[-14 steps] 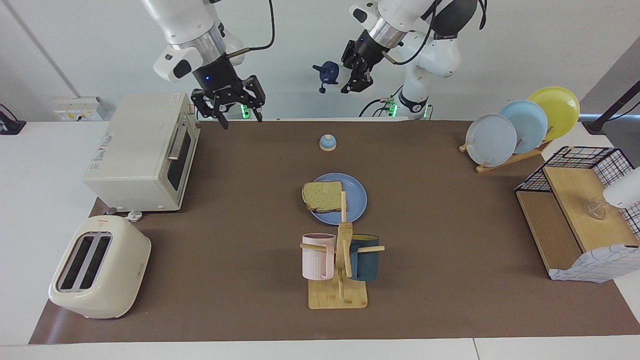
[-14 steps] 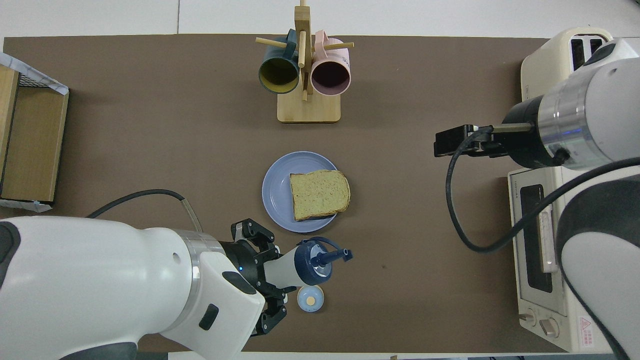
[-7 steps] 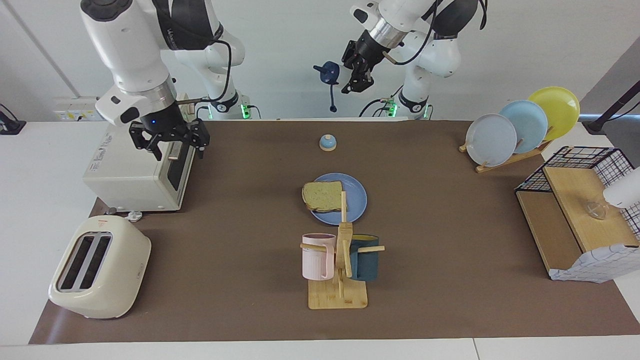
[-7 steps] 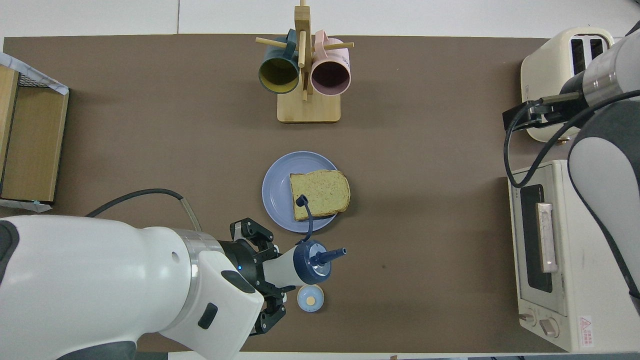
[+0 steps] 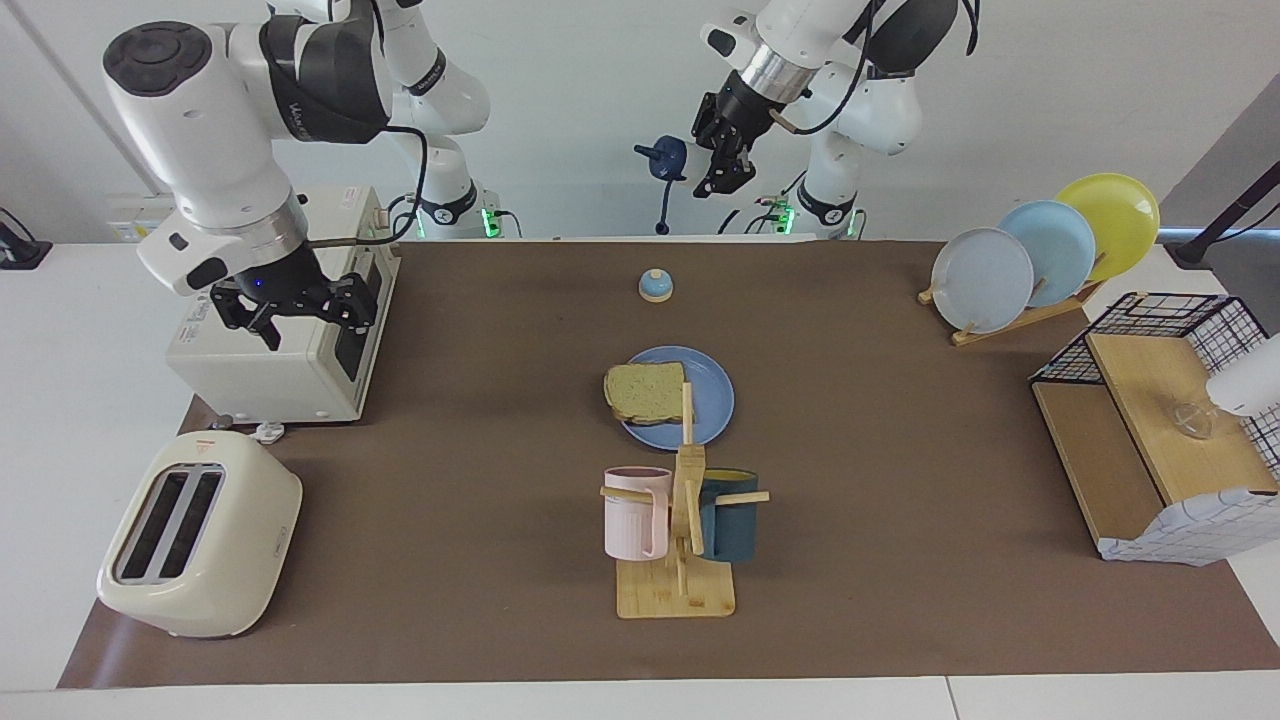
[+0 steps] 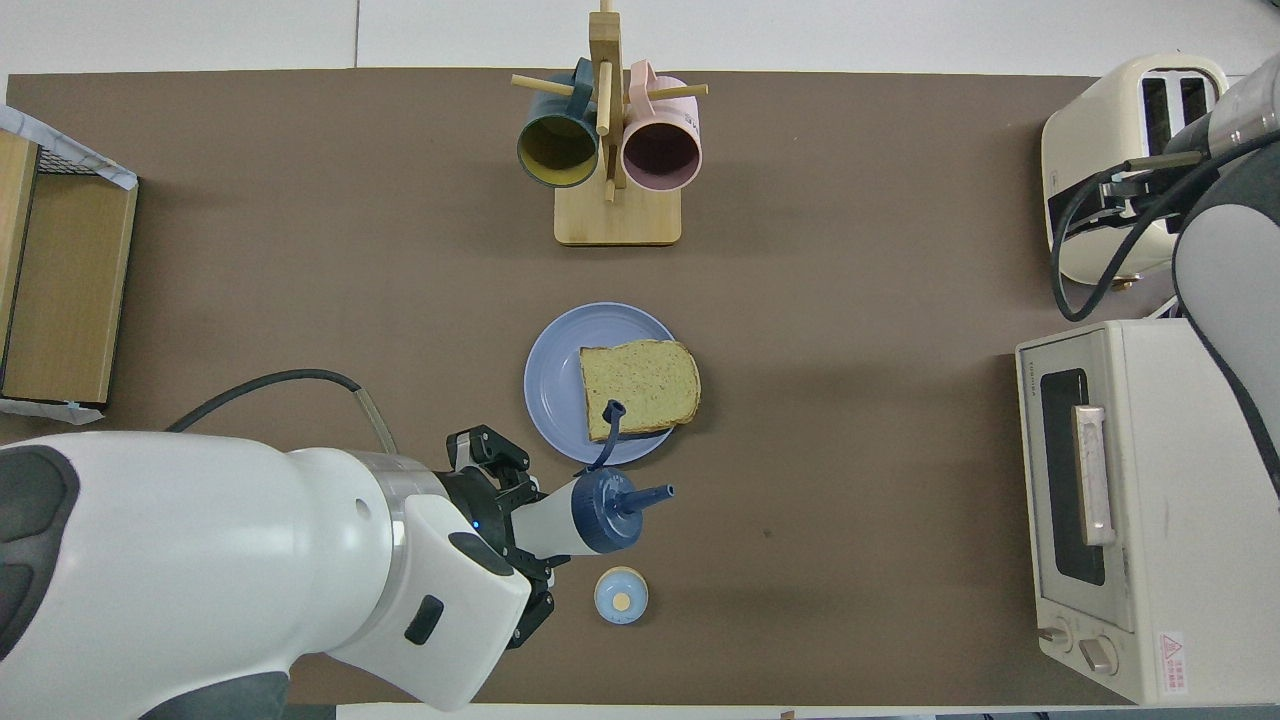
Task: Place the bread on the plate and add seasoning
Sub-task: 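Tilt the bottle over the toast with the left gripper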
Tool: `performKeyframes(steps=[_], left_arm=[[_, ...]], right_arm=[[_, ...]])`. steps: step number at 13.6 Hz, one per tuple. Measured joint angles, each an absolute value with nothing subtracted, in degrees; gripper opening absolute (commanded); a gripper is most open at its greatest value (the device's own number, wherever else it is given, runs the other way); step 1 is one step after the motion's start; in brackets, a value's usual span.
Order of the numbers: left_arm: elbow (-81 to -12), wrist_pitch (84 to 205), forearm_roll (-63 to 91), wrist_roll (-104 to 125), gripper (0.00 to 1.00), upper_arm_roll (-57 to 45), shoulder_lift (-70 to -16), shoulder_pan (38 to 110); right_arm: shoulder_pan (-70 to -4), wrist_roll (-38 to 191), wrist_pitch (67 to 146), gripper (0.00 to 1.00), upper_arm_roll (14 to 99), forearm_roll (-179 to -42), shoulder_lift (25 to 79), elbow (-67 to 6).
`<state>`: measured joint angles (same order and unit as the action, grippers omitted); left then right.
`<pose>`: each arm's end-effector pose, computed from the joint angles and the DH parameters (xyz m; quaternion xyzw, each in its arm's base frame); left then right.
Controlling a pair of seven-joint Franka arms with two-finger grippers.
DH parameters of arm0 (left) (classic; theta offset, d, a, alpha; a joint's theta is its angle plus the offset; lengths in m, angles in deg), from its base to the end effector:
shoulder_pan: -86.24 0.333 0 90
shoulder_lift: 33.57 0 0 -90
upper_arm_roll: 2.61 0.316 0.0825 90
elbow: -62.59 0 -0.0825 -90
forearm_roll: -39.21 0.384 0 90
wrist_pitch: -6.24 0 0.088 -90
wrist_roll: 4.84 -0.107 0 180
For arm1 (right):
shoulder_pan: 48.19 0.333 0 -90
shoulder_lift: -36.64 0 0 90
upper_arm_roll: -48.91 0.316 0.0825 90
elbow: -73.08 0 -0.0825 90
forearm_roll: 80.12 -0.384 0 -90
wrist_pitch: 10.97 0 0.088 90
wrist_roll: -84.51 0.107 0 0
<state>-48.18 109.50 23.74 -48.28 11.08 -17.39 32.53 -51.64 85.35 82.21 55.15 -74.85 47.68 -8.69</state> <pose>0.3671 -0.3187 0.6187 0.7468 -0.6403 0.0745 0.1636 0.6175 0.0142 0.5854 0.9992 0.0183 0.0049 0.0354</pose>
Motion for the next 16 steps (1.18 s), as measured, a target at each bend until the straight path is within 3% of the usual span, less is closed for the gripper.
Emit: performKeyframes(steps=[16], left_arm=[[-48.34,109.66,37.86,-48.28,0.0,10.48,-24.81,32.37]], right_arm=[[-53.88,85.35,85.89,1.0,55.11,-80.0,45.14,-16.58]])
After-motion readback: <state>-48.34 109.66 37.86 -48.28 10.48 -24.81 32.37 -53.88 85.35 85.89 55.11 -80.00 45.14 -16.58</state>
